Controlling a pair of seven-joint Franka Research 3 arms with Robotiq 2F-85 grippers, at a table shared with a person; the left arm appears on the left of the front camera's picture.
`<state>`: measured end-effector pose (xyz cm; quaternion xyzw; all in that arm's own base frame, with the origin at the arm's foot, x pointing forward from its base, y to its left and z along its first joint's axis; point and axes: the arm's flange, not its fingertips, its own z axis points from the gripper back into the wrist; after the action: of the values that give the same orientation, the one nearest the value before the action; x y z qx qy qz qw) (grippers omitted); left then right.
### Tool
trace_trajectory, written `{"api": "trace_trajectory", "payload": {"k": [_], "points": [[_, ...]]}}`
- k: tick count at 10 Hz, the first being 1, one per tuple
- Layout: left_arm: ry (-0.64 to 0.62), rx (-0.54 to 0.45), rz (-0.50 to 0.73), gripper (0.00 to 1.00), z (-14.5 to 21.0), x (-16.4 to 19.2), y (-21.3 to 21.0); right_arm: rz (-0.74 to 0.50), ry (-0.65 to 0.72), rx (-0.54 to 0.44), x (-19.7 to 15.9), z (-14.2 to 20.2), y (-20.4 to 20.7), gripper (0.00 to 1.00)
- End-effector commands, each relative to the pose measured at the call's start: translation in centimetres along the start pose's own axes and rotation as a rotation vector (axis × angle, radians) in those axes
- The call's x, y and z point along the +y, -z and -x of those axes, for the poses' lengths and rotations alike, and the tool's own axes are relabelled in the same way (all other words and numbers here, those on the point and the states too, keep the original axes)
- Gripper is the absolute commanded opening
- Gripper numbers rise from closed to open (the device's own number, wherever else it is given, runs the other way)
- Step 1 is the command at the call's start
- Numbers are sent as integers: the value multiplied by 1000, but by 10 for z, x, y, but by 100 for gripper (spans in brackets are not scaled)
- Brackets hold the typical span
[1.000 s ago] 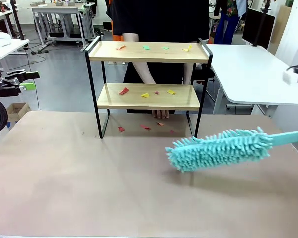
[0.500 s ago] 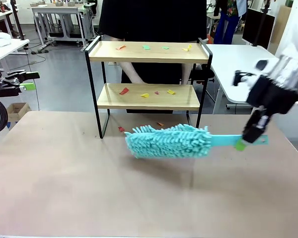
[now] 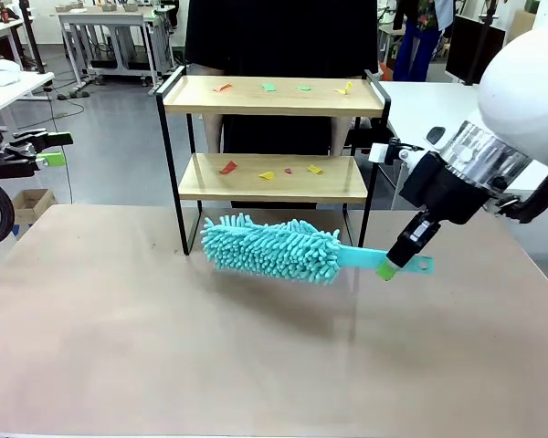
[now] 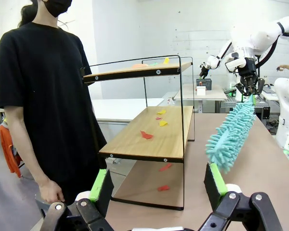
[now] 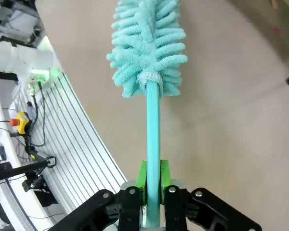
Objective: Clean the shelf.
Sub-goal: Clean the specific section of the Shelf indicated by the human with the Duster.
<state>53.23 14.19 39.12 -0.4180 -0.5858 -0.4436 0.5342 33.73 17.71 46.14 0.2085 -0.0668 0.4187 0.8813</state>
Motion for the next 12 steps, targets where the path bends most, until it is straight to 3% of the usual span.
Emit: {"api": "trace_trajectory", "payload": {"k": [1, 3, 4, 7, 12], "points": [[13, 2, 4, 100, -3, -1, 0, 41, -7, 25, -3, 5, -8, 13], [13, 2, 4, 100, -3, -1, 0, 16, -9, 13, -2, 2, -1, 13], [13, 2, 4, 100, -3, -1, 0, 42, 27, 39, 10, -19, 16, 13], [13, 2, 4, 100, -3, -1, 0, 119, 216, -50, 35, -52, 49, 13], [13, 2, 4, 100, -3, -1, 0, 160, 279, -145, 46, -91, 86, 13]]}}
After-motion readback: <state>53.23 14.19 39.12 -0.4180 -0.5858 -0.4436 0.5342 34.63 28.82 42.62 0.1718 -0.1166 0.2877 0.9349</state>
